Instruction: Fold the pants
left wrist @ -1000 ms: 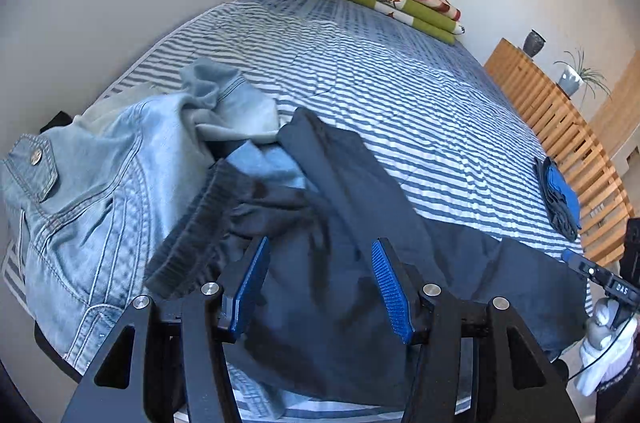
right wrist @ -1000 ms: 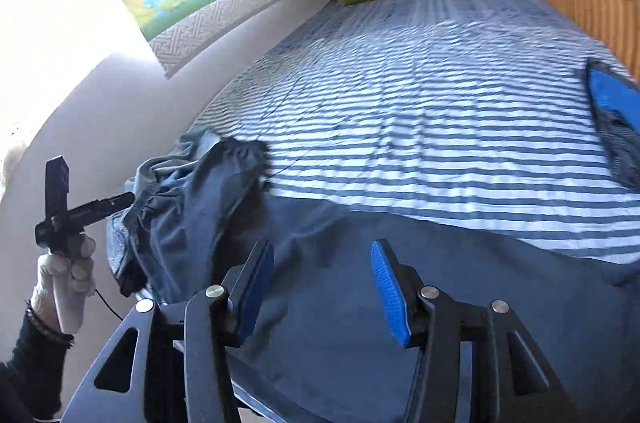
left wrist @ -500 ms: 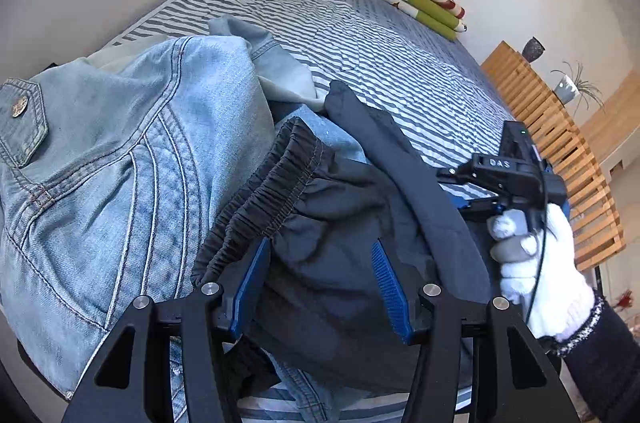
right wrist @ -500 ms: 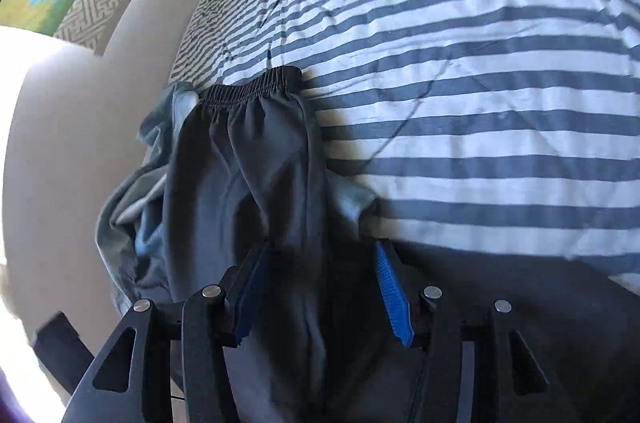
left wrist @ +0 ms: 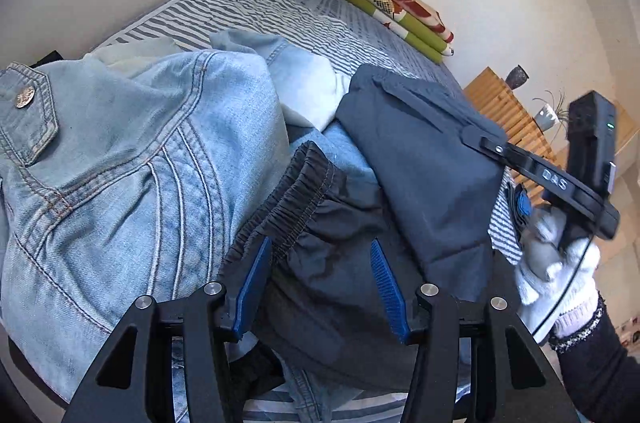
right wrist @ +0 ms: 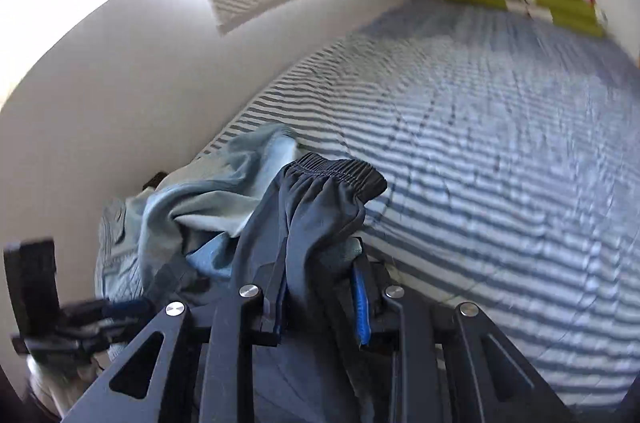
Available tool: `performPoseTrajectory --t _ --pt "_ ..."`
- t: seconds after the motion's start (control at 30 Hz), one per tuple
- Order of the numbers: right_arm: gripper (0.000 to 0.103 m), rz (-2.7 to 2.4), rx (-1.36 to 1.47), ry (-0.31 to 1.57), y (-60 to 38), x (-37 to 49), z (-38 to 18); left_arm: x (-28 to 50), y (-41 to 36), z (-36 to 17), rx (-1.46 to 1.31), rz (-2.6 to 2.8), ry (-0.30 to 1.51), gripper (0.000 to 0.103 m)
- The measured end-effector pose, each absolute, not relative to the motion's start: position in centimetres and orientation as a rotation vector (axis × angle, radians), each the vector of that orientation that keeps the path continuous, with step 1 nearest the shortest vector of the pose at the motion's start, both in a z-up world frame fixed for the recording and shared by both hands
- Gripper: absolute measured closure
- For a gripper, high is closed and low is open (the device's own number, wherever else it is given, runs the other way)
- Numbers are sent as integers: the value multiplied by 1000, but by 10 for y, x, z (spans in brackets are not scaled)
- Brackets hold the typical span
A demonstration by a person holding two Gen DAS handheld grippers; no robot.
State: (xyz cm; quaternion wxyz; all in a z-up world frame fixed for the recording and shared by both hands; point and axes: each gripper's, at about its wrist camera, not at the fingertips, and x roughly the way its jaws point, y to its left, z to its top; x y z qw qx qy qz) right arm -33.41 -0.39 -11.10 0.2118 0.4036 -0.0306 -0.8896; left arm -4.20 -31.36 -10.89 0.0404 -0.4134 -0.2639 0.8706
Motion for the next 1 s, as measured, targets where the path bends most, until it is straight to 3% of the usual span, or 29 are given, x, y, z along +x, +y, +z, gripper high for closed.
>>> performPoseTrajectory --t 0.13,0.23,0.73,1.0 --pt "75 -2454 1060 289 -63 -300 -88 -36 -322 -107 -1258 2652 -855 48" --pt "76 -2465 1119 349 -73 -303 -99 -31 -322 -107 -1281 2655 -834 48" --pt "76 -2522 1286 -161 27 -361 -108 -52 -311 -113 -1348 2666 -729 48" --pt "74 -2291 1335 -716 74 -391 -138 -59 -313 -113 -1354 2663 -735 48"
